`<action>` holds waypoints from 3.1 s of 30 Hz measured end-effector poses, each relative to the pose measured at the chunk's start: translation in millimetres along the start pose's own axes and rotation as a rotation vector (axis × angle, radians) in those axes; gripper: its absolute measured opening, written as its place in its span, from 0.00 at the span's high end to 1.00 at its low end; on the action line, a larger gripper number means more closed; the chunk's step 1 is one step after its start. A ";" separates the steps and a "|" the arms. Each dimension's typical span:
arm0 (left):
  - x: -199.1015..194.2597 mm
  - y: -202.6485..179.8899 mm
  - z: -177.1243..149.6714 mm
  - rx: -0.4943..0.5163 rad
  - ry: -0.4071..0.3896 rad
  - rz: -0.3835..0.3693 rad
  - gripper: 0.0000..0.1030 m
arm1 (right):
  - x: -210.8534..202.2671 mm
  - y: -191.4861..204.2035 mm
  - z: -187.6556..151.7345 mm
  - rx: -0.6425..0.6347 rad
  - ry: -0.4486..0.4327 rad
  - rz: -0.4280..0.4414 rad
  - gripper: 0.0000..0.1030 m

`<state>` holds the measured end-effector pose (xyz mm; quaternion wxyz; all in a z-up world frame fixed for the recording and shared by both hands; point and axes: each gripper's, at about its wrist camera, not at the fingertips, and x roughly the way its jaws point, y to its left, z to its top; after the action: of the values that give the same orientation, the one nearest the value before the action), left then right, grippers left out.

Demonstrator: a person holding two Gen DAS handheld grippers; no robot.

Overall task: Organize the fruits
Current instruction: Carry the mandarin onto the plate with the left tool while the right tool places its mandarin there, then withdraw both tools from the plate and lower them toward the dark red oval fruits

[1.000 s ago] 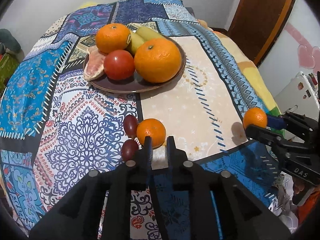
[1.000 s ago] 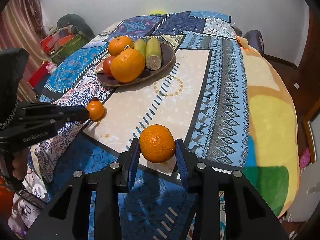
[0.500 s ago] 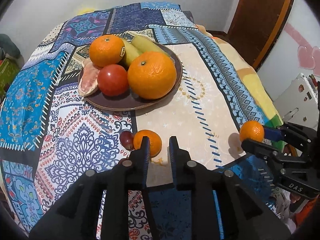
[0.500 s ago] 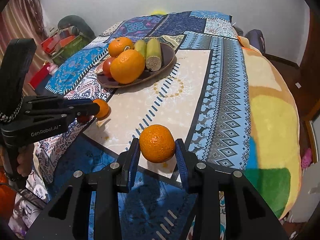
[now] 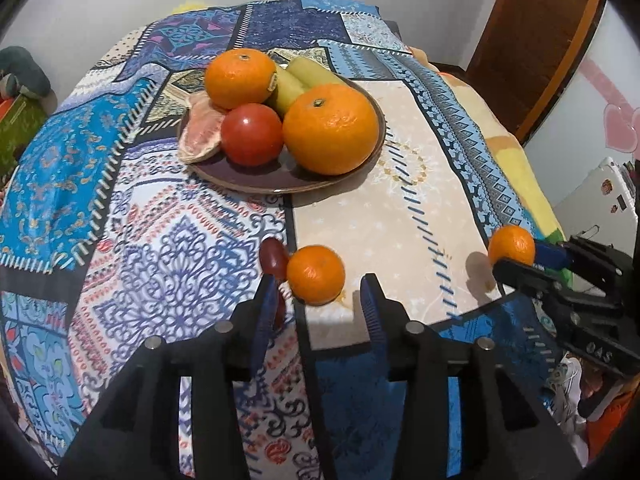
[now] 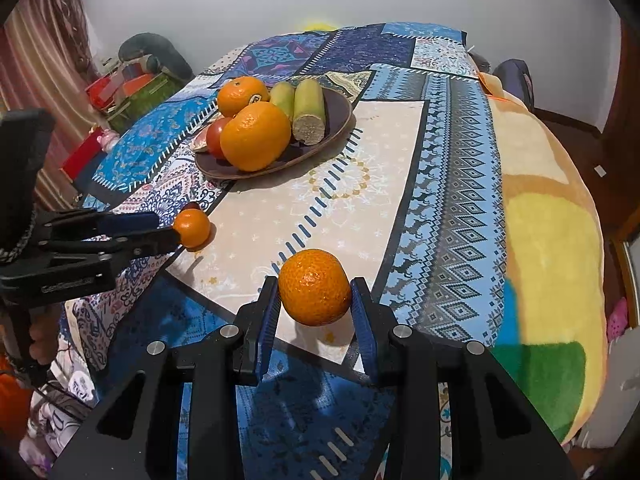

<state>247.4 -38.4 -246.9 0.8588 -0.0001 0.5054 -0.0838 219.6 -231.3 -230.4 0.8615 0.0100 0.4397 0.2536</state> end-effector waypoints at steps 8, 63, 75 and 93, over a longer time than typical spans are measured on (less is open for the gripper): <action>15.4 -13.4 1.9 0.050 -0.010 0.097 0.67 | 2.3 -5.7 0.1 0.012 0.006 0.001 0.68; 19.6 81.5 64.5 -0.086 -0.135 -0.016 0.68 | 96.7 60.0 143.1 -0.165 -0.048 0.016 0.68; 0.5 79.6 57.4 -0.099 -0.143 -0.012 0.62 | 75.3 60.0 139.7 -0.161 -0.068 -0.002 0.62; -82.3 85.5 16.4 -0.111 -0.247 0.076 0.54 | 18.3 93.9 93.8 -0.190 -0.092 0.000 0.62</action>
<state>234.9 56.3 -174.8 0.9156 -0.0389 0.3995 -0.0227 259.8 -122.1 -164.1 0.8777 -0.0602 0.3738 0.2937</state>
